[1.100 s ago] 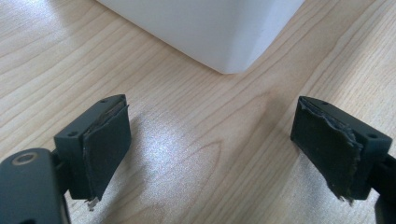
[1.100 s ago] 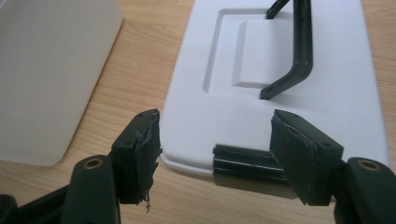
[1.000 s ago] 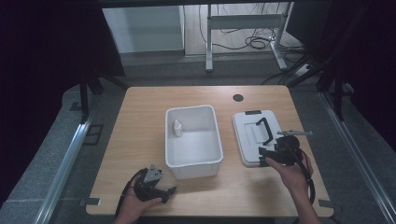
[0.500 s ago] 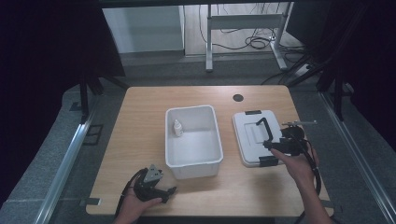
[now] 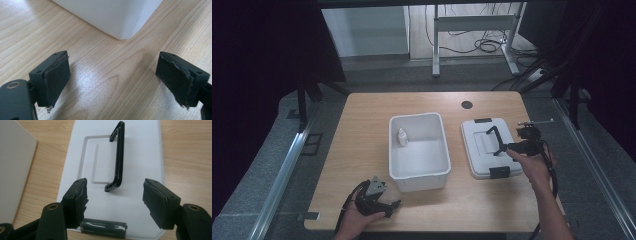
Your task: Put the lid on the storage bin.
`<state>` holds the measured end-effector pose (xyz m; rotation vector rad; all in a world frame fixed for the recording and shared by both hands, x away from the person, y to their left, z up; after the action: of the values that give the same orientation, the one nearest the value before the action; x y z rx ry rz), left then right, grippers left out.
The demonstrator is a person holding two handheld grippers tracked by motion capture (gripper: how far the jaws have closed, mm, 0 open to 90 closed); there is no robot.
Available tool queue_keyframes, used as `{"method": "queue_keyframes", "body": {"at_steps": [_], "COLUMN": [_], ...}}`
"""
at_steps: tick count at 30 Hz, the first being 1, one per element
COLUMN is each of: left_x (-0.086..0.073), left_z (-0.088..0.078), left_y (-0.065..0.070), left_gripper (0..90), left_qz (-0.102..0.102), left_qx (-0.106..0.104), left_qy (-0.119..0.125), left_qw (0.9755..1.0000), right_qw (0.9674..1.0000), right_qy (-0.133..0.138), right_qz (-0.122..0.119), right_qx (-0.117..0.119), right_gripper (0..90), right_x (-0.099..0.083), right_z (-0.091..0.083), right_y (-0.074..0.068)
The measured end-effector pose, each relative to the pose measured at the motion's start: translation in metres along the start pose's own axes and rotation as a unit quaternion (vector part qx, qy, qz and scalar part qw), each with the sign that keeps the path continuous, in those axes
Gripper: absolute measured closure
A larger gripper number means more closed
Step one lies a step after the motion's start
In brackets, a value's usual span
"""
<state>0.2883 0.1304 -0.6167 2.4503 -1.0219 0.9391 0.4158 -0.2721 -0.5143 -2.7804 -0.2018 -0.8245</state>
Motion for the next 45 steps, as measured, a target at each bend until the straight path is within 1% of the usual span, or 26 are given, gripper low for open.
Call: {"method": "queue_keyframes", "body": {"at_steps": [2,8,13,17,19,21,24,27,29,31,32,33,34,38,39,40,43,45], "left_x": [0.000,0.000,0.000,0.000,0.000,0.000,0.000,0.000,0.000,0.000,0.000,0.000,0.000,0.000,0.000,0.001,0.001,0.000], "left_z": [0.000,0.000,0.000,0.000,0.000,0.000,0.000,0.000,0.000,0.000,0.000,0.000,0.000,0.000,0.000,0.001,0.001,0.000], "left_y": [0.000,0.000,0.000,0.000,0.000,0.000,0.000,0.000,0.000,0.000,0.000,0.000,0.000,0.000,0.000,0.000,0.000,0.000], "left_gripper": [12.0,12.0,11.9,11.9,11.9,11.9,11.9,11.9,11.9,11.9,11.9,11.9,11.9,11.9,11.9,11.9,12.0,12.0], "left_qz": [0.000,0.000,-0.001,0.000,-0.002,-0.001,-0.001,-0.001,-0.001,-0.001,-0.001,-0.001,-0.001,-0.001,-0.001,-0.001,-0.001,-0.001], "left_qx": [0.000,0.000,0.000,0.000,0.000,0.000,0.000,0.000,0.000,0.000,0.000,0.000,0.000,0.000,0.000,0.000,0.000,0.000], "left_qy": [0.000,0.000,0.000,0.000,0.000,0.001,0.000,0.001,0.000,0.000,0.000,0.000,0.000,0.000,0.000,0.002,0.002,0.001], "left_qw": [1.0000,1.0000,1.0000,1.0000,1.0000,1.0000,1.0000,1.0000,1.0000,1.0000,1.0000,1.0000,1.0000,1.0000,1.0000,1.0000,1.0000,1.0000], "right_qw": [0.9999,0.9996,0.9993,0.9993,0.9991,0.9991,0.9988,0.9986,0.9982,0.9974,0.9973,0.9973,0.9970,0.9953,0.9953,0.9940,0.9930,0.9915], "right_qy": [-0.011,-0.024,-0.036,-0.036,-0.042,-0.043,-0.048,-0.052,-0.060,-0.071,-0.072,-0.072,-0.077,-0.095,-0.095,-0.107,-0.114,-0.128], "right_qz": [0.004,0.008,0.003,0.001,-0.005,-0.004,-0.010,-0.009,-0.009,-0.012,-0.010,-0.010,-0.012,-0.020,-0.020,-0.023,-0.028,-0.026], "right_qx": [0.006,0.007,0.003,0.005,0.001,0.002,-0.001,-0.001,-0.005,-0.005,-0.003,-0.003,0.000,0.000,0.000,0.000,-0.001,-0.002], "right_gripper": [38.8,39.6,40.4,41.2,41.8,42.0,43.0,44.7,46.1,49.1,50.1,50.1,50.4,51.5,51.5,51.6,53.7,57.2], "right_x": [0.001,0.004,0.008,0.012,0.015,0.017,0.020,0.025,0.027,0.031,0.032,0.032,0.033,0.039,0.039,0.040,0.040,0.042], "right_z": [0.005,0.013,0.020,0.022,0.025,0.026,0.028,0.031,0.034,0.037,0.038,0.038,0.038,0.043,0.043,0.046,0.049,0.054], "right_y": [0.001,0.002,0.001,0.000,0.000,-0.001,-0.001,0.000,0.003,0.005,0.004,0.004,0.005,0.006,0.006,0.005,0.006,0.007]}}
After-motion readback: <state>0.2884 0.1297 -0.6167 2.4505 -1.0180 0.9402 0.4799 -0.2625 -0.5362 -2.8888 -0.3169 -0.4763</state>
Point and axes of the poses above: each handheld gripper's, and its own axes: z roughly forward along the jaws, x roughly out of its top, y roughly to its right, the point moved 10 cm from there along z, roughly forward along the jaws, and after that the axes turned 1 degree about -z, right-handed, at the moved point
